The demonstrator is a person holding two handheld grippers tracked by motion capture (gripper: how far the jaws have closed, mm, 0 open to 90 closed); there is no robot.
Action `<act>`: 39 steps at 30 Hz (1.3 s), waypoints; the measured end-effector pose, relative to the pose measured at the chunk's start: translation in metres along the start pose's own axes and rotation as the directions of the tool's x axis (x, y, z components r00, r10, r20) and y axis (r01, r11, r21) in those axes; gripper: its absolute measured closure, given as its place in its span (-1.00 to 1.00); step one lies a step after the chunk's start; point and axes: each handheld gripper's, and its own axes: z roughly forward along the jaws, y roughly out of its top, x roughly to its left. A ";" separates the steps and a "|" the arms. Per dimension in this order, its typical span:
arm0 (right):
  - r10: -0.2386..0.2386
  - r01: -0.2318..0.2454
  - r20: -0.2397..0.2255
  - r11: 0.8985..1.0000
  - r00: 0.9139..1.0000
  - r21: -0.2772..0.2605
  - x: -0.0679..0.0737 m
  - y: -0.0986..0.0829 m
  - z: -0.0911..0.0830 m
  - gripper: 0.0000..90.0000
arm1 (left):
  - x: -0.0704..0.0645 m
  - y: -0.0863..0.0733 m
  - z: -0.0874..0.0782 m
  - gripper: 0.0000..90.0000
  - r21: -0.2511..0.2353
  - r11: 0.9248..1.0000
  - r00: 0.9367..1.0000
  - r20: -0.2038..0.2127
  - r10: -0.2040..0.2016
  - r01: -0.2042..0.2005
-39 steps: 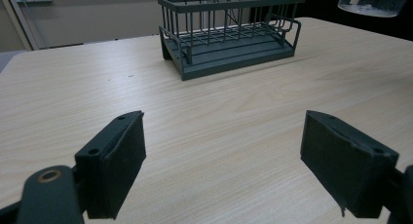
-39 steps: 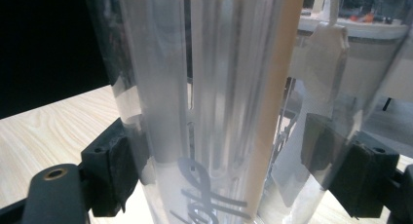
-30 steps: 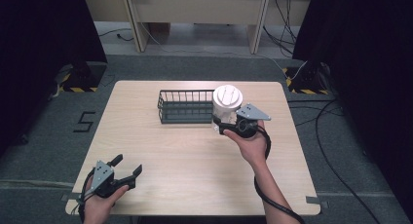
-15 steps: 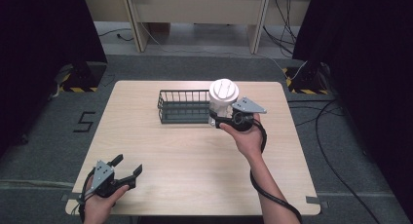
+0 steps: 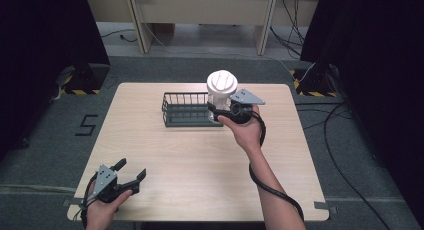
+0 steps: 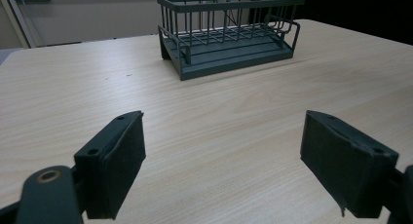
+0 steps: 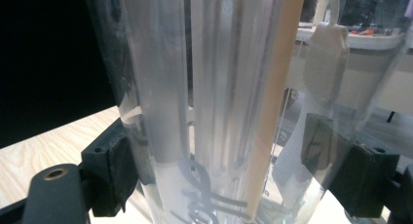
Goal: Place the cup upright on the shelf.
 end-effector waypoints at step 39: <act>0.038 -0.039 0.010 0.998 0.999 0.043 -0.001 0.017 0.073 -0.59 | -0.002 0.001 0.001 -0.64 -0.005 1.000 1.000 0.012 -0.006 0.006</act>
